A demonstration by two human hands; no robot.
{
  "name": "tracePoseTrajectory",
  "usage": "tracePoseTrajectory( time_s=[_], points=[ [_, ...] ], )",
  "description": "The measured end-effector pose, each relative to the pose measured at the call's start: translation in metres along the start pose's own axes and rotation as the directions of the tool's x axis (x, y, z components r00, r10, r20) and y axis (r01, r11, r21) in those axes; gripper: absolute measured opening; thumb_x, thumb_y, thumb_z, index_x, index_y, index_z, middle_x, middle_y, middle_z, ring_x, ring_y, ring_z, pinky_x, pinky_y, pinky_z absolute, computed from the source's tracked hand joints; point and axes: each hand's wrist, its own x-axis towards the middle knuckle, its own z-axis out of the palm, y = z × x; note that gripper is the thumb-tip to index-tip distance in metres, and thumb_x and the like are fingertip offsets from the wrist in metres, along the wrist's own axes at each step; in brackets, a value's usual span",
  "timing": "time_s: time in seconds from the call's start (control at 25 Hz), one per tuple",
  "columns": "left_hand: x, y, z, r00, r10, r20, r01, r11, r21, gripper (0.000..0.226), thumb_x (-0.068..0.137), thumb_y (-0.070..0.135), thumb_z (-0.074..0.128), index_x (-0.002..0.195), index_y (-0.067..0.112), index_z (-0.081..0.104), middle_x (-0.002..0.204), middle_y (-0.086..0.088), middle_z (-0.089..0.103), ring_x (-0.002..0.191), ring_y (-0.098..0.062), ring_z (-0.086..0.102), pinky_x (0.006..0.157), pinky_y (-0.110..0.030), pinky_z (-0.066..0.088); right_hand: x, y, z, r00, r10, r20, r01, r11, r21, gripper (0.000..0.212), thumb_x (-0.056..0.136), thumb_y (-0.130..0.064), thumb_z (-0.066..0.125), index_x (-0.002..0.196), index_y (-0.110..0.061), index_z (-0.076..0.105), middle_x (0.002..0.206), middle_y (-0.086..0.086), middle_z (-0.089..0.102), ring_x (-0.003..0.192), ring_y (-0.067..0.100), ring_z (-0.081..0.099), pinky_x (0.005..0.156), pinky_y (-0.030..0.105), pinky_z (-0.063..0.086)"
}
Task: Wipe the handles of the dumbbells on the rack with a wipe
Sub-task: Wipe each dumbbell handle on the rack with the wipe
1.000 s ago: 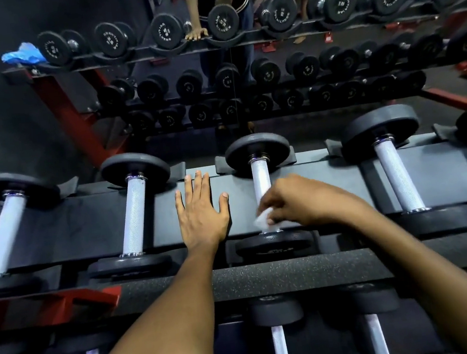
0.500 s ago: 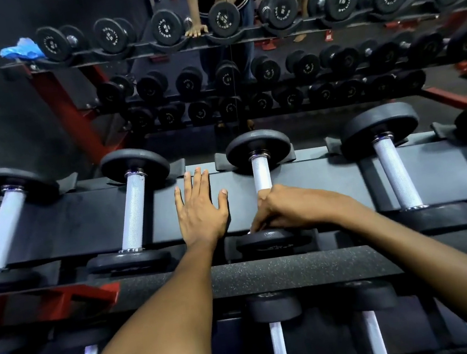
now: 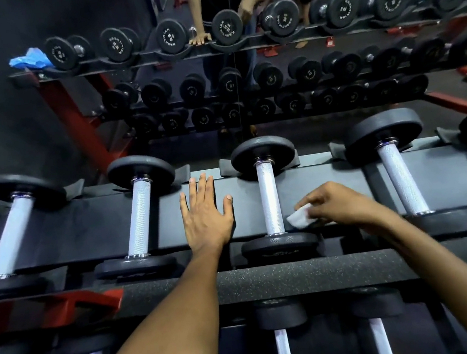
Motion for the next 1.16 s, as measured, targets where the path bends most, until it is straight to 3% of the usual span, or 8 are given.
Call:
tracePoseTrajectory(
  time_s=[0.16, 0.4, 0.56, 0.72, 0.8, 0.92, 1.04, 1.16],
  points=[
    [0.000, 0.000, -0.001, 1.000, -0.005, 0.005, 0.005, 1.000, -0.003, 0.062, 0.099, 0.047, 0.035, 0.153, 0.021, 0.023, 0.161, 0.005, 0.015, 0.149, -0.009, -0.003, 0.120, -0.033, -0.011, 0.019, 0.007, 0.040, 0.948, 0.026, 0.317, -0.186, 0.854, 0.486, 0.034, 0.076, 0.008, 0.050, 0.103, -0.008, 0.063, 0.090, 0.007, 0.068, 0.067, 0.007, 0.061, 0.058, 0.014, 0.048],
    [0.001, -0.001, 0.000, 1.000, -0.001, 0.002, 0.001, 1.000, 0.004, 0.063, 0.098, 0.049, 0.030, 0.153, 0.021, 0.023, 0.161, 0.005, 0.016, 0.149, -0.010, -0.002, 0.121, -0.034, -0.009, 0.023, 0.017, 0.022, 0.914, -0.006, 0.406, -0.223, 0.829, 0.513, 0.035, 0.073, -0.018, 0.073, 0.103, -0.006, 0.060, 0.086, 0.005, 0.060, 0.074, 0.009, 0.053, 0.069, 0.018, 0.042],
    [0.000, 0.000, 0.001, 1.000, -0.007, 0.012, 0.007, 1.000, 0.010, 0.070, 0.091, 0.053, 0.023, 0.153, 0.021, 0.023, 0.161, 0.005, 0.016, 0.149, -0.009, -0.001, 0.121, -0.035, -0.008, 0.006, -0.010, 0.019, 0.988, 0.053, 0.147, -0.076, 0.986, 0.151, 0.020, 0.075, -0.009, 0.077, 0.091, -0.003, 0.066, 0.074, 0.006, 0.065, 0.062, 0.009, 0.059, 0.061, 0.019, 0.047],
    [0.002, -0.001, 0.002, 1.000, -0.010, 0.017, 0.009, 1.000, 0.010, 0.070, 0.090, 0.052, 0.022, 0.153, 0.022, 0.021, 0.162, 0.005, 0.014, 0.149, -0.009, -0.001, 0.121, -0.035, -0.008, -0.006, -0.074, 0.004, 0.953, -0.277, 0.124, 0.290, 0.951, -0.107, 0.015, 0.080, -0.002, 0.068, 0.088, -0.014, 0.067, 0.072, -0.005, 0.065, 0.063, 0.003, 0.058, 0.061, 0.011, 0.044],
    [0.001, -0.001, 0.001, 0.999, -0.009, 0.032, 0.008, 1.000, 0.019, 0.071, 0.089, 0.052, 0.021, 0.154, 0.022, 0.019, 0.162, 0.006, 0.012, 0.149, -0.009, -0.003, 0.120, -0.034, -0.010, 0.007, -0.099, 0.019, 0.894, -0.339, 0.293, 0.444, 0.757, -0.480, 0.021, 0.086, -0.005, 0.058, 0.100, -0.018, 0.068, 0.090, -0.003, 0.067, 0.080, 0.007, 0.057, 0.069, 0.017, 0.042],
    [0.000, 0.000, 0.000, 1.000, -0.007, 0.027, 0.007, 1.000, -0.006, 0.071, 0.089, 0.052, 0.023, 0.154, 0.023, 0.020, 0.162, 0.006, 0.012, 0.149, -0.008, -0.004, 0.120, -0.033, -0.011, 0.043, -0.104, 0.050, 0.819, 0.024, 0.573, 0.520, 0.392, -0.759, 0.029, 0.090, -0.007, 0.051, 0.114, -0.015, 0.064, 0.102, 0.003, 0.063, 0.093, 0.022, 0.057, 0.072, 0.029, 0.044],
    [0.002, -0.002, 0.001, 1.000, -0.004, 0.022, 0.004, 1.000, -0.022, 0.070, 0.091, 0.052, 0.030, 0.154, 0.023, 0.019, 0.162, 0.007, 0.012, 0.149, -0.008, -0.003, 0.119, -0.033, -0.012, 0.064, -0.111, 0.070, 0.802, 0.280, 0.527, 0.493, 0.188, -0.849, 0.035, 0.090, -0.015, 0.052, 0.124, -0.011, 0.059, 0.112, 0.004, 0.063, 0.088, 0.023, 0.056, 0.070, 0.027, 0.044],
    [0.003, -0.005, 0.001, 0.998, 0.008, 0.070, -0.009, 1.000, 0.015, 0.075, 0.092, 0.050, 0.048, 0.155, 0.024, 0.015, 0.163, 0.008, 0.007, 0.149, -0.008, -0.007, 0.120, -0.034, -0.011, 0.066, -0.123, 0.076, 0.834, 0.283, 0.474, 0.452, 0.143, -0.881, 0.036, 0.090, -0.020, 0.054, 0.120, 0.000, 0.058, 0.115, 0.010, 0.061, 0.081, 0.023, 0.057, 0.062, 0.027, 0.043]
  ],
)
